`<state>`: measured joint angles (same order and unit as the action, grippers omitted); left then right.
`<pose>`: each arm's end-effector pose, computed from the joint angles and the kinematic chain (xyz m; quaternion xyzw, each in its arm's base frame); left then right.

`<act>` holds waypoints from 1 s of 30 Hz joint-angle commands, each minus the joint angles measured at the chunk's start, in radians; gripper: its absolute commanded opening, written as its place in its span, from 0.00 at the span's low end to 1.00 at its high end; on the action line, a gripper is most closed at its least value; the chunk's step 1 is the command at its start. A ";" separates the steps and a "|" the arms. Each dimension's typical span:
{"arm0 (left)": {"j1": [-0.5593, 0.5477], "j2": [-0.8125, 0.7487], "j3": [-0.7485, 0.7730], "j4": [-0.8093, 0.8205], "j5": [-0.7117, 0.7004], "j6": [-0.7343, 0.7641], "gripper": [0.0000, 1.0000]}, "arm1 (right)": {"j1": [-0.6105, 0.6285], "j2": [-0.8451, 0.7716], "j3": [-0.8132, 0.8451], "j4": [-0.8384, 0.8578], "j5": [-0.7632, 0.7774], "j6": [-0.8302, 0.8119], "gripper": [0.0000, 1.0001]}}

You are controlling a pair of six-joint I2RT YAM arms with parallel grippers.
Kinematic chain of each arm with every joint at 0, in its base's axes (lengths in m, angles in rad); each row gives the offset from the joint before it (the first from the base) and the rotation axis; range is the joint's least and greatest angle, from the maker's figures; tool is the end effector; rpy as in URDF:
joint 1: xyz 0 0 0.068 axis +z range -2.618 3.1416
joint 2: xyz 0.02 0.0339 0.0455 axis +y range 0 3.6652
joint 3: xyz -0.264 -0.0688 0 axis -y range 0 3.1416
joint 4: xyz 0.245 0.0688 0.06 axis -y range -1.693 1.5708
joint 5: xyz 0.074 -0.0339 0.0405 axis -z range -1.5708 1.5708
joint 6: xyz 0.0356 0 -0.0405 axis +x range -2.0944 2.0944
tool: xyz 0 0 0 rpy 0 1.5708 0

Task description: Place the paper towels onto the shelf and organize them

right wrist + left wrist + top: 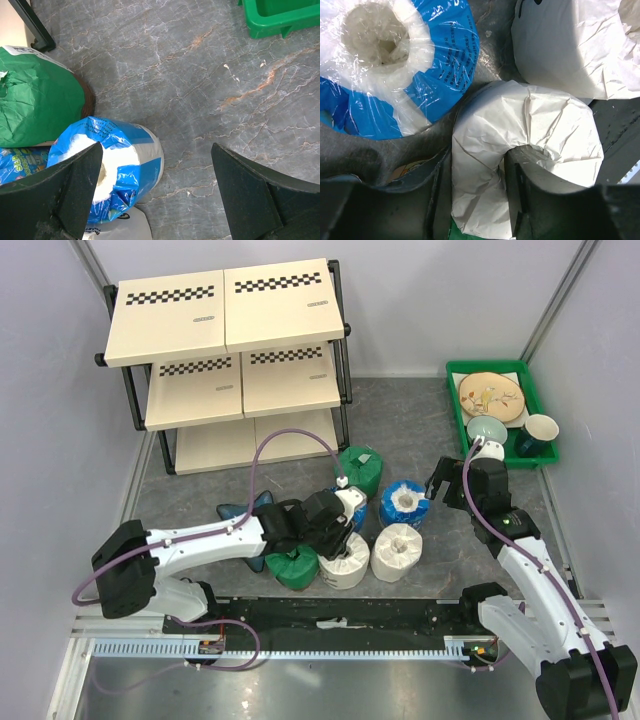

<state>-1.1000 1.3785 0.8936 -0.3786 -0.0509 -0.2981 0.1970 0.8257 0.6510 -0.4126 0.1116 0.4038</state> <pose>0.1311 -0.2536 0.2282 0.3579 0.8669 -0.2045 0.2804 0.1810 0.0321 0.2634 0.1170 0.8727 0.0925 0.4649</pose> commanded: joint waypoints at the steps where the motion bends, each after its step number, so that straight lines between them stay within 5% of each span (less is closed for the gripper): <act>1: -0.009 -0.015 0.083 -0.083 0.000 0.057 0.41 | 0.001 -0.007 0.001 0.024 0.029 0.003 0.98; 13: -0.011 -0.211 0.321 -0.235 -0.010 0.033 0.34 | -0.002 -0.010 -0.001 0.021 0.028 0.006 0.98; 24: -0.009 -0.292 0.744 -0.342 -0.579 0.106 0.31 | 0.001 0.010 -0.007 0.028 0.016 0.020 0.98; 30: -0.004 -0.265 0.913 -0.198 -0.806 0.293 0.30 | -0.001 -0.008 -0.002 0.021 -0.004 0.023 0.98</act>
<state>-1.1065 1.1030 1.6844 -0.7231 -0.6056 -0.1761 0.1970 0.8341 0.6449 -0.4122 0.1246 0.4156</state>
